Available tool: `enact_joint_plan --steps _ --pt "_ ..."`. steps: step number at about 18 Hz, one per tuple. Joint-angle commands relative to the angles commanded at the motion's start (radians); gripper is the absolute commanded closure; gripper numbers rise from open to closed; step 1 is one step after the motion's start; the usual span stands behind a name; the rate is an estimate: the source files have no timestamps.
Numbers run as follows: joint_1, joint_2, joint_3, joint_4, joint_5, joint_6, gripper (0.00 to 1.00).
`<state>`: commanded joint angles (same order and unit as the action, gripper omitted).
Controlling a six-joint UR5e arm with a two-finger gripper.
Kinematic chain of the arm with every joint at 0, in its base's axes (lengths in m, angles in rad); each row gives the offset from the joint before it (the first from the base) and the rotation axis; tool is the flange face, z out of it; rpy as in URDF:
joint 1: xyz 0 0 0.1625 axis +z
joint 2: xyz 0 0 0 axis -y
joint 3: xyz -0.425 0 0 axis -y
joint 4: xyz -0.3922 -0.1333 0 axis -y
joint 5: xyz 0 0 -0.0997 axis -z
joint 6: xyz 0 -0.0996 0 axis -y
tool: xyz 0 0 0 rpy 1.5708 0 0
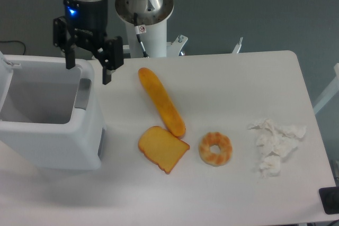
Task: Close the trash can
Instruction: 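Raise the gripper up and away from the open trash can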
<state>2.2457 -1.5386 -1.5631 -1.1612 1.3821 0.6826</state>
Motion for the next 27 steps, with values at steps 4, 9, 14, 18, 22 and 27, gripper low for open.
enact_joint_plan --steps 4,9,14,18,22,27 --pt "0.018 0.005 0.002 -0.006 0.002 0.002 0.00" --pt "0.023 0.021 0.009 0.002 0.000 -0.012 0.00" --pt "0.015 0.060 0.017 0.003 -0.005 -0.127 0.00" --pt "-0.006 0.112 0.023 0.000 -0.056 -0.166 0.00" --pt "-0.035 0.152 0.025 0.002 -0.246 -0.287 0.00" --pt "-0.079 0.175 0.023 0.002 -0.377 -0.390 0.00"
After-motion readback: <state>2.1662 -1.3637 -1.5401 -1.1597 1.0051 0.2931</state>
